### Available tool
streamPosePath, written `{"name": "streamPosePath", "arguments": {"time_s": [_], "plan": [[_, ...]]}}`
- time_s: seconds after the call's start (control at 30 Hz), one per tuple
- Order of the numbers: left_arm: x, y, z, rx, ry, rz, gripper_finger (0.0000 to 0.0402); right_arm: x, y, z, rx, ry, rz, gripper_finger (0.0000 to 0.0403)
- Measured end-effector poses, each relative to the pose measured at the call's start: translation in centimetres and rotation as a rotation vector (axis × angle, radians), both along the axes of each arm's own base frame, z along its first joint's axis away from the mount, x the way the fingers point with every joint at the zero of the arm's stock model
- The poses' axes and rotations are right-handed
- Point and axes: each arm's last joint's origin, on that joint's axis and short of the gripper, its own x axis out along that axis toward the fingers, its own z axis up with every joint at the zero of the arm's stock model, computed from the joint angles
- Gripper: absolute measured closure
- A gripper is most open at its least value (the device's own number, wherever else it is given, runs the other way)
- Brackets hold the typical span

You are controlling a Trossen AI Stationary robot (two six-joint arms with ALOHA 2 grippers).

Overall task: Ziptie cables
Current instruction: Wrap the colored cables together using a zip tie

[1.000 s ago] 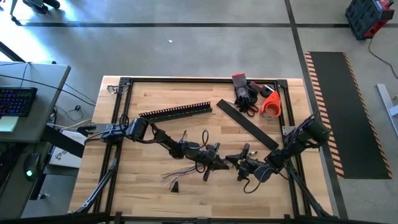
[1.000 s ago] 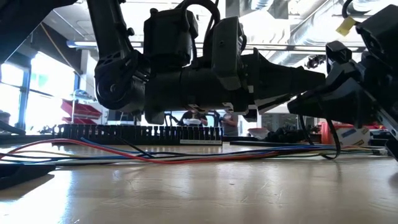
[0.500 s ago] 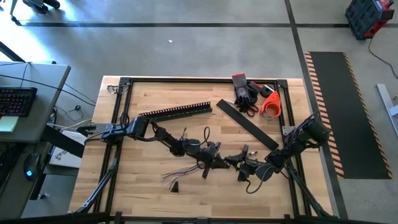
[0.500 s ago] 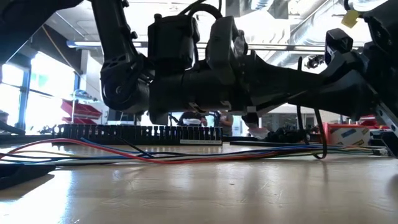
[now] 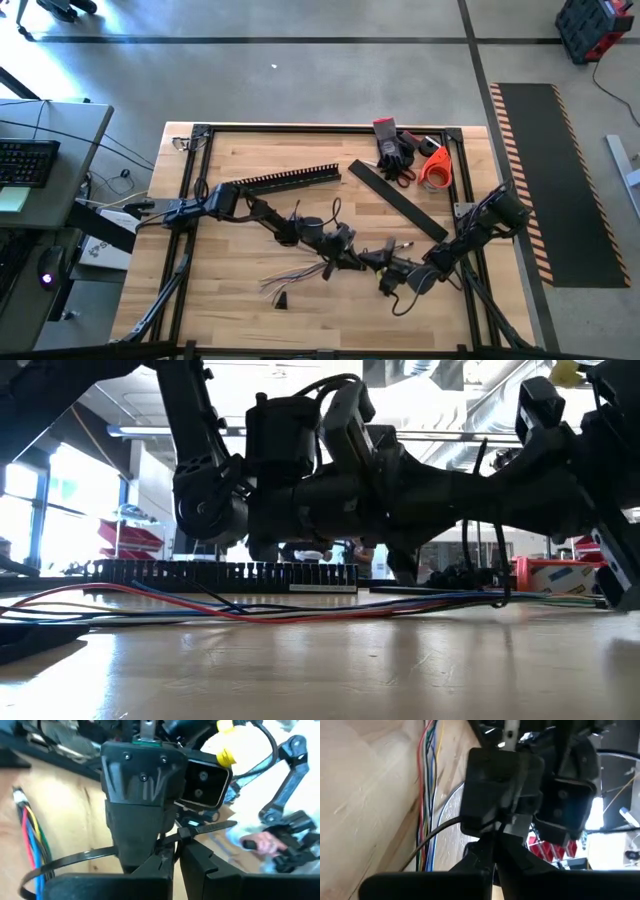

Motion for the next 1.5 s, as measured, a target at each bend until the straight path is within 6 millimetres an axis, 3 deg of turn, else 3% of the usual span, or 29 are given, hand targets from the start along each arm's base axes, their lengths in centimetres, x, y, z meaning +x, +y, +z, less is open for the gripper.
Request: {"name": "streamPosePath", "arguments": {"time_s": [0.23,0.7,1.13,1.5], "plan": [[0.0,0.3,-0.5,-0.060,0.100,-0.012,0.0401,0.5,0.6,0.1,-0.047,0.032,0.015,0.0403],[0.0,0.3,-0.7,-0.060,0.107,-0.008,0.0401,0.4,1.1,0.3,-0.048,0.030,0.061,0.0403],[0.1,0.1,-1.0,-0.046,0.112,0.031,0.0401,0.7,-0.2,-0.7,0.132,0.055,-0.065,0.0401],[-0.1,-0.7,-0.9,-0.043,0.107,-0.007,0.0401,0.9,-1.1,-0.8,0.085,0.035,-0.178,0.0306]]}}
